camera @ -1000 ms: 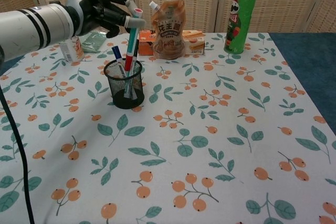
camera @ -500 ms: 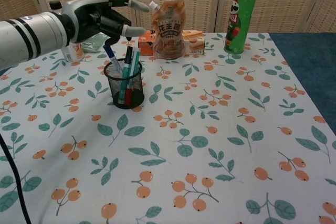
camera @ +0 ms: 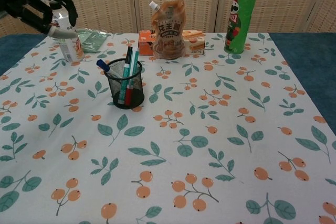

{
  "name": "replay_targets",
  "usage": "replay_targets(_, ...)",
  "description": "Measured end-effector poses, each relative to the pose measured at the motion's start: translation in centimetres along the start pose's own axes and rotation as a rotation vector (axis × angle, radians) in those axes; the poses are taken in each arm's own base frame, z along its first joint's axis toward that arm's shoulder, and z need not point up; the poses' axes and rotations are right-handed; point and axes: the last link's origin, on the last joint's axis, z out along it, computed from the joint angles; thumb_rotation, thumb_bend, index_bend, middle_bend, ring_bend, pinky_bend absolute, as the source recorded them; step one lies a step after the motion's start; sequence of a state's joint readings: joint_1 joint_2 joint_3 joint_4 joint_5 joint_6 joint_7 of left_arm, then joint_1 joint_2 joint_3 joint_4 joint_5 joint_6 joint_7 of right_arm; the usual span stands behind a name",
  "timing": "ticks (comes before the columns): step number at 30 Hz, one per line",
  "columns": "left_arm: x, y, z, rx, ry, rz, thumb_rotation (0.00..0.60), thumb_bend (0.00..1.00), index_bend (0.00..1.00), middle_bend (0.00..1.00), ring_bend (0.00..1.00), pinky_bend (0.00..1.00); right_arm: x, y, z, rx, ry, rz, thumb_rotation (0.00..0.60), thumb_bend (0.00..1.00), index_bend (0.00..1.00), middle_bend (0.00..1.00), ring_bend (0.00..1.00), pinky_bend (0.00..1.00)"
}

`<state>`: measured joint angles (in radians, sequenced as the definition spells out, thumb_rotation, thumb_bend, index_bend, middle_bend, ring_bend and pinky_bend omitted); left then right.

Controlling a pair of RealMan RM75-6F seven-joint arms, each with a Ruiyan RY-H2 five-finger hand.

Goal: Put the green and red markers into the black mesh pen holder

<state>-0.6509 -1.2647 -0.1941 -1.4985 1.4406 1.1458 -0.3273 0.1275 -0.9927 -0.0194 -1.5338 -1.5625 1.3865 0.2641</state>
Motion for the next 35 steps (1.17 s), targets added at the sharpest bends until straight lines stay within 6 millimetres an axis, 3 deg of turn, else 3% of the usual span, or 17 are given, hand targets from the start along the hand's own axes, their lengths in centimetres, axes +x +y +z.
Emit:
replay_targets(5, 2.3, -2.0, -5.8, 0.025, 0.192, 0.386, 0.6, 0.24, 0.09, 0.49, 0.24, 0.65, -0.1, 0.3, 0.5, -0.076, 0.054, -0.07, 0.6, 0.35, 0.03, 0.0, 0.0, 0.0)
replay_targets(7, 2.9, -3.0, -8.9, 0.066, 0.281, 0.563, 0.6, 0.24, 0.07, 0.41, 0.19, 0.61, -0.2, 0.6, 0.8, -0.124, 0.077, -0.1, 0.6, 0.35, 0.03, 0.0, 0.0, 0.0)
replay_targets(10, 2.9, -4.6, -14.3, 0.159, 0.346, 0.759, 0.6, 0.23, 0.02, 0.19, 0.08, 0.51, -0.4, 0.7, 1.3, -0.181, 0.093, -0.112, 0.6, 0.35, 0.03, 0.0, 0.0, 0.0)
replay_targets(12, 2.3, -5.5, -17.8, 0.221, 0.33, 0.831, 0.6, 0.22, 0.0, 0.07, 0.03, 0.46, -0.6, 0.6, 1.6, -0.196, 0.093, -0.11, 0.6, 0.35, 0.03, 0.0, 0.0, 0.0)
replay_targets(15, 1.7, -6.3, -20.7, 0.283, 0.277, 0.846, 0.6, 0.22, 0.0, 0.0, 0.0, 0.43, -0.8, 0.3, 1.6, -0.194, 0.087, -0.103, 0.6, 0.35, 0.03, 0.0, 0.0, 0.0)
replay_targets(21, 1.4, -6.6, -22.1, 0.38, 0.126, 0.74, 0.6, 0.2, 0.0, 0.0, 0.0, 0.39, -1.0, 0.0, 1.4, -0.175, 0.081, -0.095, 0.6, 0.35, 0.03, 0.0, 0.0, 0.0)
replay_targets(25, 2.1, -6.4, -22.7, 0.409, 0.003, 0.67, 0.6, 0.2, 0.0, 0.0, 0.0, 0.38, -0.8, 0.0, 1.2, -0.167, 0.083, -0.086, 0.6, 0.35, 0.03, 0.0, 0.0, 0.0)
replay_targets(35, 2.4, -5.8, -22.0, 0.386, -0.054, 0.7, 0.6, 0.2, 0.0, 0.0, 0.0, 0.28, 0.3, 0.6, -0.1, -0.208, 0.152, -0.091, 0.6, 0.35, 0.03, 0.0, 0.0, 0.0)
